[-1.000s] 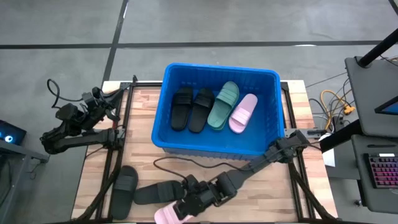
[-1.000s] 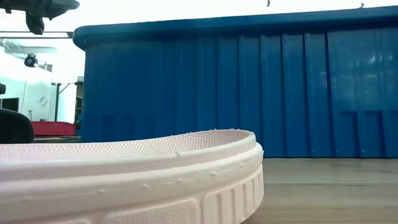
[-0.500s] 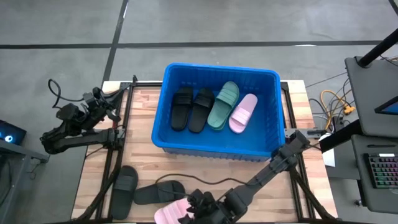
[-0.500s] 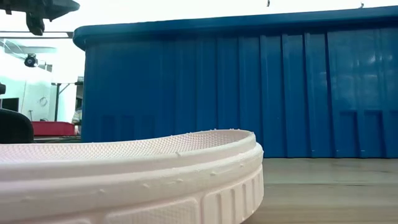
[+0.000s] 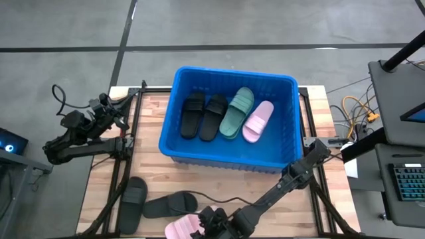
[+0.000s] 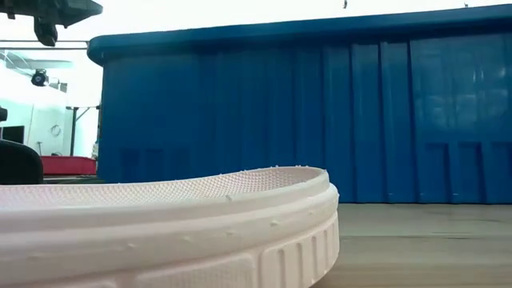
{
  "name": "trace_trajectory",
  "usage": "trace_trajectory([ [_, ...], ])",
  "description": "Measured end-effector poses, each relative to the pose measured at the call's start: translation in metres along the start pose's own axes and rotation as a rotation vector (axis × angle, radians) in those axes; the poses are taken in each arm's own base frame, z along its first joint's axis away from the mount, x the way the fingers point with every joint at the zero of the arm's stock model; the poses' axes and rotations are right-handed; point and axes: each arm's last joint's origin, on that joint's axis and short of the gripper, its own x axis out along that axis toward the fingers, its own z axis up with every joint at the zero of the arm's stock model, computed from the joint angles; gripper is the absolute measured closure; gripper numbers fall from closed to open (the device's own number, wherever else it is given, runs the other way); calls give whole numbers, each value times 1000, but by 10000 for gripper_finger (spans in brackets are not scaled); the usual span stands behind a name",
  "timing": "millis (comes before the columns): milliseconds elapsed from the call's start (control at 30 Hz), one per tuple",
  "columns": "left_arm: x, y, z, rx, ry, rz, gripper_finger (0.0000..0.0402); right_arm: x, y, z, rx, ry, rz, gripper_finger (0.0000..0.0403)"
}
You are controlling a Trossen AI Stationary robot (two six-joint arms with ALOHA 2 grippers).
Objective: Pick and place slides into bin
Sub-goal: Put the pink slide into the blue bin
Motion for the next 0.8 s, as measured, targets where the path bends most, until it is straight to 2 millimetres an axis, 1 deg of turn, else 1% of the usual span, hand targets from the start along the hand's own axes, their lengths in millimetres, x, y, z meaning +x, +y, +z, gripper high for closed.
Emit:
trace_trajectory([
  [200,0,0,0,-1,0,0,402,2,-1,-5,-12,-10,0,140],
  [467,0,0,0,-2,-1,0,402,5,-6,-12,-84,6,-15,140],
  [533,0,0,0,-2,-1,0,402,9,-9,-15,-86,6,-13,140],
  [667,0,0,0,-2,-1,0,402,20,-10,-20,-86,-4,78,140],
  [800,0,0,0,-2,-1,0,402,27,-18,-24,-90,-3,74,140],
])
